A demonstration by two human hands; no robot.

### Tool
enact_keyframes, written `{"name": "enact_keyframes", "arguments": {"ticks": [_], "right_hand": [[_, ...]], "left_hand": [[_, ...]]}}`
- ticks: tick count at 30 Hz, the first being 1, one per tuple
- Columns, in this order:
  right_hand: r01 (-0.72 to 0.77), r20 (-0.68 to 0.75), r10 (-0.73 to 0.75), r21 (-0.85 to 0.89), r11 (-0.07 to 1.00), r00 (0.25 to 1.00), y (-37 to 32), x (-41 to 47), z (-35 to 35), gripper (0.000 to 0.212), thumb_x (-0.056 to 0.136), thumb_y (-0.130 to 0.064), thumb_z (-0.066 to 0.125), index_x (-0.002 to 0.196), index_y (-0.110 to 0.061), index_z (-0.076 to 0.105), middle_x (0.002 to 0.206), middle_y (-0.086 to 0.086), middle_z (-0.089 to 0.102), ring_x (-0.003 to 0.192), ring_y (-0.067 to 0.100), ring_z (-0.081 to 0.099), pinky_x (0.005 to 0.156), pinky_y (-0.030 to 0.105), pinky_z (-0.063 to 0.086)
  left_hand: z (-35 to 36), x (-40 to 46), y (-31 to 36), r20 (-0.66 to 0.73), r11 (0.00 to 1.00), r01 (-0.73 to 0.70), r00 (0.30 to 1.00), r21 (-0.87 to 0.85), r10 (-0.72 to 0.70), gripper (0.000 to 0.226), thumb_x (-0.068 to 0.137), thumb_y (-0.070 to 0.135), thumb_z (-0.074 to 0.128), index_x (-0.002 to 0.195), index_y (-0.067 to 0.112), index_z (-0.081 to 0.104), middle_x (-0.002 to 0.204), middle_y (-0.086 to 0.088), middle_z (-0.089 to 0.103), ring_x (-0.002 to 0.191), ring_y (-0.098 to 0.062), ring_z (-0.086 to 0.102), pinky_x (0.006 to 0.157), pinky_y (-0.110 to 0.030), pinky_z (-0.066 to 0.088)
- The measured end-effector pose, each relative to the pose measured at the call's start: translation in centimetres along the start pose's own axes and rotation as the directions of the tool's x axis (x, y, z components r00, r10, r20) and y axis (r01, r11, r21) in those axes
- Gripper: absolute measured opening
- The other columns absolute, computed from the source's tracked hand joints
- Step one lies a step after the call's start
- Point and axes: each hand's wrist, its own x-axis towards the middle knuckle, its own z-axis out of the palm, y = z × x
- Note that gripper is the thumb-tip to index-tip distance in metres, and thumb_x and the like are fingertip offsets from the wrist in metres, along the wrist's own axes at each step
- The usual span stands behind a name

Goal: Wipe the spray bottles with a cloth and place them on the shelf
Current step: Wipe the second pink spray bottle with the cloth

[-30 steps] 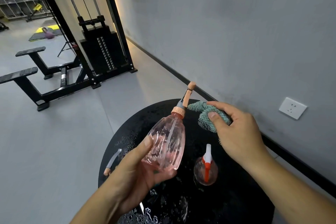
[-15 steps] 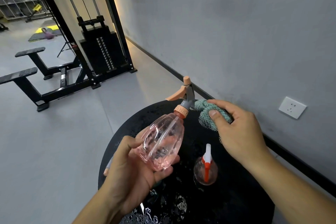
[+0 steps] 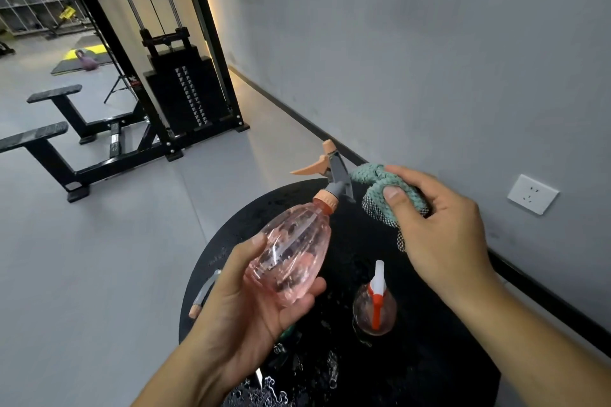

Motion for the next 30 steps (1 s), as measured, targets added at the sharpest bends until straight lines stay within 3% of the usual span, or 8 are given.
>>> {"name": "enact_keyframes", "arguments": {"ticks": [4, 8, 11, 14, 19, 22, 27, 30], "right_hand": [[0.156, -0.043, -0.157, -0.026, 0.987, 0.987, -0.9, -0.3, 0.2, 0.030, 0.098, -0.016, 0.069, 0.127, -0.022, 0.072, 0.120, -0.016, 0.070, 0.113, -0.002, 0.065, 0.091, 0.009, 0.050], [0.343, 0.154, -0.314, -0.225, 0.912, 0.937, -0.8, -1.2, 0.8, 0.034, 0.096, -0.005, 0.069, 0.129, -0.015, 0.071, 0.127, -0.007, 0.068, 0.117, -0.003, 0.061, 0.100, 0.005, 0.042], [0.436, 0.300, -0.357, -0.261, 0.862, 0.885, -0.8, -2.0, 1.4, 0.036, 0.097, 0.000, 0.065, 0.129, -0.014, 0.070, 0.130, -0.005, 0.068, 0.122, 0.005, 0.061, 0.107, 0.014, 0.043], [0.420, 0.302, -0.333, -0.299, 0.857, 0.893, -0.2, -1.4, 1.2, 0.035, 0.097, -0.002, 0.064, 0.129, -0.016, 0.070, 0.130, -0.006, 0.067, 0.123, 0.007, 0.061, 0.109, 0.015, 0.042], [0.363, 0.294, -0.275, -0.305, 0.881, 0.915, -0.2, -1.5, 1.2, 0.034, 0.097, -0.002, 0.063, 0.128, -0.014, 0.070, 0.129, -0.004, 0.067, 0.120, 0.007, 0.062, 0.107, 0.014, 0.044], [0.368, 0.344, -0.261, -0.298, 0.881, 0.902, -0.5, -1.9, 1.3, 0.035, 0.097, -0.002, 0.063, 0.128, -0.017, 0.070, 0.128, -0.009, 0.067, 0.119, 0.002, 0.060, 0.106, 0.009, 0.041], [0.350, 0.205, -0.296, -0.321, 0.880, 0.933, -0.4, -0.7, 0.9, 0.035, 0.097, -0.002, 0.065, 0.131, -0.011, 0.069, 0.130, -0.002, 0.068, 0.121, 0.005, 0.062, 0.106, 0.005, 0.038], [0.336, 0.241, -0.264, -0.332, 0.881, 0.934, -0.3, -0.6, 0.8, 0.035, 0.099, -0.006, 0.064, 0.132, -0.014, 0.069, 0.131, -0.006, 0.067, 0.122, 0.003, 0.060, 0.106, 0.008, 0.041]], "left_hand": [[0.4, 0.0, -0.4, -0.035, 0.998, 0.023, 0.999, 0.064, -0.020, 0.056, 0.074, 0.054, 0.079, 0.119, 0.020, 0.079, 0.122, -0.023, 0.074, 0.097, -0.044, 0.076, 0.064, -0.042, 0.067], [0.5, -0.1, -0.6, 0.027, 0.997, 0.051, 0.998, 0.062, -0.053, 0.066, 0.076, 0.050, 0.080, 0.131, 0.015, 0.072, 0.122, -0.029, 0.069, 0.083, -0.040, 0.076, 0.065, -0.040, 0.068], [0.3, -0.1, -0.7, 0.054, 0.997, 0.044, 0.997, 0.067, -0.048, 0.067, 0.070, 0.044, 0.088, 0.126, 0.011, 0.074, 0.111, -0.029, 0.070, 0.077, -0.041, 0.074, 0.063, -0.041, 0.067], [0.3, -0.1, -0.6, 0.042, 0.995, 0.048, 0.998, 0.082, -0.052, 0.064, 0.065, 0.043, 0.089, 0.118, 0.009, 0.077, 0.102, -0.029, 0.069, 0.072, -0.041, 0.072, 0.058, -0.039, 0.066], [0.3, 0.0, -0.4, 0.020, 0.992, 0.067, 0.997, 0.107, -0.070, 0.079, 0.050, 0.042, 0.099, 0.117, 0.008, 0.077, 0.102, -0.028, 0.072, 0.067, -0.040, 0.072, 0.058, -0.040, 0.066], [-0.1, 0.0, -0.4, 0.027, 0.991, 0.088, 0.995, 0.105, -0.091, 0.073, 0.054, 0.040, 0.098, 0.116, 0.006, 0.077, 0.106, -0.031, 0.071, 0.070, -0.040, 0.072, 0.061, -0.043, 0.066], [0.6, -0.3, -0.6, 0.069, 0.981, 0.117, 0.989, 0.157, -0.129, 0.058, 0.065, 0.039, 0.082, 0.117, 0.015, 0.078, 0.099, -0.028, 0.072, 0.070, -0.041, 0.070, 0.056, -0.038, 0.065], [0.8, -0.3, -0.6, 0.035, 0.979, 0.107, 0.993, 0.172, -0.115, 0.060, 0.063, 0.039, 0.082, 0.116, 0.013, 0.078, 0.100, -0.028, 0.072, 0.067, -0.040, 0.070, 0.053, -0.037, 0.063]]}}
